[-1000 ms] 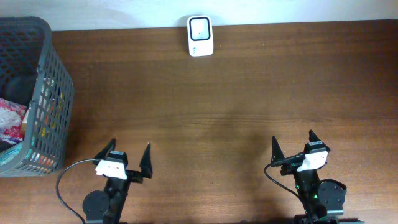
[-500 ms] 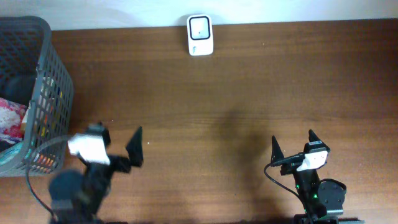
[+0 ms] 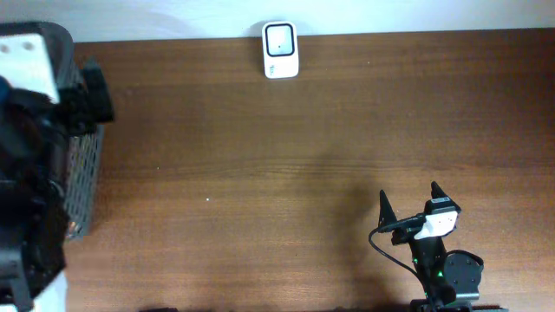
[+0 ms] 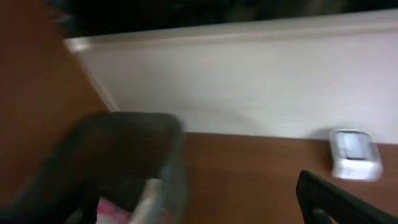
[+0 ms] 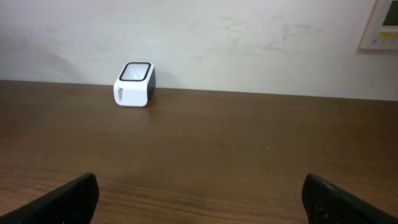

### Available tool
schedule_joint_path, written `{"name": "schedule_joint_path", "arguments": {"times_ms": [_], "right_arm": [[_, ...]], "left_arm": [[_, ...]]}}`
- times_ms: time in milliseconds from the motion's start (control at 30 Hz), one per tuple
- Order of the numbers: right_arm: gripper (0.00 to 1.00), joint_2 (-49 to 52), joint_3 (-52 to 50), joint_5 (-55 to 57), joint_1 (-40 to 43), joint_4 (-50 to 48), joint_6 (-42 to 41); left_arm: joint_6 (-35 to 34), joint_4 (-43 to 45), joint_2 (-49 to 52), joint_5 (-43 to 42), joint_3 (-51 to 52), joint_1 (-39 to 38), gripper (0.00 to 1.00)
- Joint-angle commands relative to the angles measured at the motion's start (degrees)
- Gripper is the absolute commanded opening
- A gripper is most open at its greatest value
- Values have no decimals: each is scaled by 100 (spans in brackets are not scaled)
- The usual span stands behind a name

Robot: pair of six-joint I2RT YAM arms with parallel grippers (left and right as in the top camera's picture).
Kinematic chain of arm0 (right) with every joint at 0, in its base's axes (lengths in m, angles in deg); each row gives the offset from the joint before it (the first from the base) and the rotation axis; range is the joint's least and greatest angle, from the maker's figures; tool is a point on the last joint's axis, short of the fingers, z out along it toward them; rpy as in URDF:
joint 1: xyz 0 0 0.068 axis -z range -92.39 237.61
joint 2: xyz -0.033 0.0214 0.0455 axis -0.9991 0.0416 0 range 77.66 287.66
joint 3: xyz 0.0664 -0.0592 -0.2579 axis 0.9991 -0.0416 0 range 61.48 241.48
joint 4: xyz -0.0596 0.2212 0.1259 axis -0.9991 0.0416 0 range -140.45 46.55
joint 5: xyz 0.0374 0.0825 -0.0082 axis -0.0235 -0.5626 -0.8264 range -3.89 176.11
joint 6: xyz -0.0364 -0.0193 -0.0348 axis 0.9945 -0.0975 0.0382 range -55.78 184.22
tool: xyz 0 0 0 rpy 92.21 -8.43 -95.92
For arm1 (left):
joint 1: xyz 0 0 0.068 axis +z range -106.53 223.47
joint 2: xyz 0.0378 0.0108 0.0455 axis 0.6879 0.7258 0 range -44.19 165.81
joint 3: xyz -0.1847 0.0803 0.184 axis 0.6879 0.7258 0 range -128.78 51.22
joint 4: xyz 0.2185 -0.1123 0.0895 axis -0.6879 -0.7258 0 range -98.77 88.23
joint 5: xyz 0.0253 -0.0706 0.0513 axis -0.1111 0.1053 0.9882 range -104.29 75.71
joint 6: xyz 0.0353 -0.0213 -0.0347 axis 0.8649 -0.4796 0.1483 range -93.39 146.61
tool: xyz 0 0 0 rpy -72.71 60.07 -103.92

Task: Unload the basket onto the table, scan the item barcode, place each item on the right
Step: 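Reach into the basket and grasp the red floral snack pack with left gripper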

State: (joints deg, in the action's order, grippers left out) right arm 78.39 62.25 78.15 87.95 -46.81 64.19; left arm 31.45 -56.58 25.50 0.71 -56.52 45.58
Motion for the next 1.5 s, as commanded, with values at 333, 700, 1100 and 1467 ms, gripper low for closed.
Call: {"name": "schedule_joint_path", "arguments": {"times_ms": [333, 700, 1100, 1467], "right_arm": [[99, -37, -46, 26, -33, 7, -46], [99, -37, -46, 26, -33, 7, -46], [99, -37, -46, 26, -33, 9, -46], [99, -37, -46, 26, -33, 7, -46]], "left_arm": [[129, -275, 1237, -474, -592, 2940, 99], [131, -741, 2614, -61, -592, 3379, 99], [876, -181, 4059, -68, -592, 3971, 100], [1440, 452, 5165, -197, -592, 4024, 91]]}}
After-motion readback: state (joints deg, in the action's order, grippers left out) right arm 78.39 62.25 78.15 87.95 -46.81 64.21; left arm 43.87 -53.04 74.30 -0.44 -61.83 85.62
